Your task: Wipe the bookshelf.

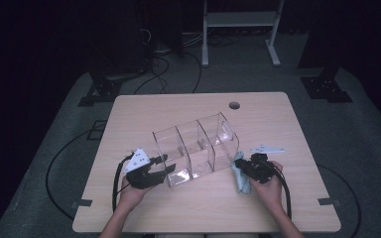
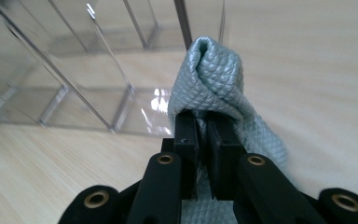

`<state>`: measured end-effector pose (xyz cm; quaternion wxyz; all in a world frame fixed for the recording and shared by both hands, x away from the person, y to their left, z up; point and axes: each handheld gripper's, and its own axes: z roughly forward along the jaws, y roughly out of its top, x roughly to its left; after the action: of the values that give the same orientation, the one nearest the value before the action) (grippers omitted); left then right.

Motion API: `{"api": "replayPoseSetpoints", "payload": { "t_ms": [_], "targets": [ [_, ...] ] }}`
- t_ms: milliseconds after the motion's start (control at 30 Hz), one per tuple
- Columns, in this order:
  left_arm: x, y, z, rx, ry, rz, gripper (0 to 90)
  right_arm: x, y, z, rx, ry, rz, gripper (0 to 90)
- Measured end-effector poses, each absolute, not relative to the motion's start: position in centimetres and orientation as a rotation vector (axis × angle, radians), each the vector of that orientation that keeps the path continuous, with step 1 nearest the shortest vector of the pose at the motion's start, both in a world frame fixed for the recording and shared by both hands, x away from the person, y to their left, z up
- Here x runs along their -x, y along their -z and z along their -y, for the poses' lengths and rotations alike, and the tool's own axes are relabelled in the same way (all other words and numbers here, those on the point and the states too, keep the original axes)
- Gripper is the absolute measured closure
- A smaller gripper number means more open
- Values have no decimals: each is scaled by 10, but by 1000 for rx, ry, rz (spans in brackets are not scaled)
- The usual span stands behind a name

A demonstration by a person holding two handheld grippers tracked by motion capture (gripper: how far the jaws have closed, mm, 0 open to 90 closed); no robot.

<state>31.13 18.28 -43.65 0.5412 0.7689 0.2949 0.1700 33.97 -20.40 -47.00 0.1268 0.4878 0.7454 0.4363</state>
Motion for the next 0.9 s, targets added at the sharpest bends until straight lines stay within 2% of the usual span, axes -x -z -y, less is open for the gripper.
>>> {"api": "replayPoseSetpoints", "payload": {
  "t_ms": [267, 633, 900],
  "targets": [
    [-311, 437, -180, -1823, -412, -706, 490, -348, 483, 203, -1470, -1233, -2195, 829],
    [-310, 437, -177, -1827, -425, -707, 489, -341, 413, 208, -1330, -1389, -2050, 829],
    [-309, 438, -176, -1826, -428, -710, 487, -353, 393, 204, -1306, -1380, -2015, 829]
  ]
}}
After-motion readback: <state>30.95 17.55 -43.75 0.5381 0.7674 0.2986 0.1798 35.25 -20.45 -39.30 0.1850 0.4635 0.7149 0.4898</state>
